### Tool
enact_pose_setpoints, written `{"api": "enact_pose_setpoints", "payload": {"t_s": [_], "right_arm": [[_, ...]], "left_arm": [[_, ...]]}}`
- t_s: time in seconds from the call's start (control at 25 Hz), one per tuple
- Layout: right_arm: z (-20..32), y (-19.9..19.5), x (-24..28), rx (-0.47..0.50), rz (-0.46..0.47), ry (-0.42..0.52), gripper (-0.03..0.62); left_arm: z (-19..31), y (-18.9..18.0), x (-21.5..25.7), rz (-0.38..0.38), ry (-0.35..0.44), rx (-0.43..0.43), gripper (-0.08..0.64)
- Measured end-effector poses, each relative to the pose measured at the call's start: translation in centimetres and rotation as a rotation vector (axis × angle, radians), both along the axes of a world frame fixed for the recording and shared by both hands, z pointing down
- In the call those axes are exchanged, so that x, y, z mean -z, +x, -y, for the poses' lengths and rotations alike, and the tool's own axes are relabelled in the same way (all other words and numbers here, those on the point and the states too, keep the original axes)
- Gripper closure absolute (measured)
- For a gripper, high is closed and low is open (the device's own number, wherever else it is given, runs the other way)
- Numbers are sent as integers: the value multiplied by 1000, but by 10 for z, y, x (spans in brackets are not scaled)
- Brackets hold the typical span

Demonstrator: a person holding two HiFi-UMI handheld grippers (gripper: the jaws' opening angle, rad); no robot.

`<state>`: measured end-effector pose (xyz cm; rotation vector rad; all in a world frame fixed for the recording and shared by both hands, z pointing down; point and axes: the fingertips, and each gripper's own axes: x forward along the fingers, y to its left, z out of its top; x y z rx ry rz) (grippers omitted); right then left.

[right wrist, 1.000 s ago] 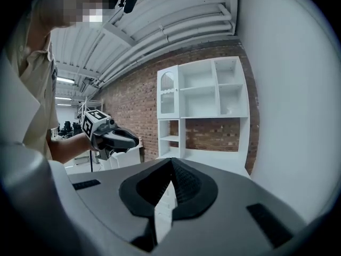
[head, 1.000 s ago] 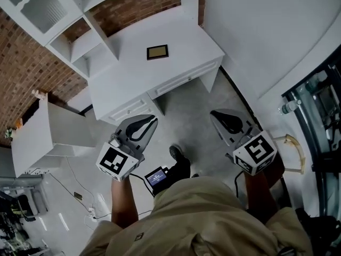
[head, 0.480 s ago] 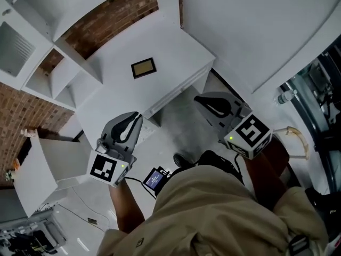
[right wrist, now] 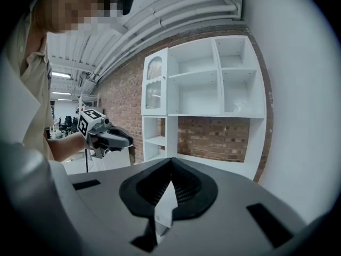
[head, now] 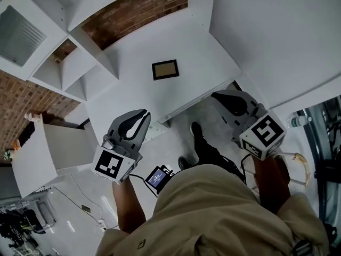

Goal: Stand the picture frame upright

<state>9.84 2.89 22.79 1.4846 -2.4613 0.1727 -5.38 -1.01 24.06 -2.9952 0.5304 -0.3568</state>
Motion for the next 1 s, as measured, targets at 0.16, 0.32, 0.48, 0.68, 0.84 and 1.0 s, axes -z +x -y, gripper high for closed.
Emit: {"api": "enact_pose_setpoints", "payload": {"t_s": [0.16,0.32,0.48,0.68,0.84,1.0], "right_arm": [[54,6,-5,56,10,-11,589],[115,24,-9,104,10,-25,589],[169,45,-24,166,13,-54,589],[233,60,-60,252,-12,-115,589],[275,56,-94,312,-24,-174,588],[315,40,-139,384,-54,-243,587]], "left_arm": [[43,4,-8,22,-31,56,525],[96,23,-15,47,-62,104,525],[145,51,-28,55,-84,148,525],[198,68,-60,54,-145,229,525],[230,69,-98,40,-233,289,525],[262,61,-148,13,-330,331,525]]}}
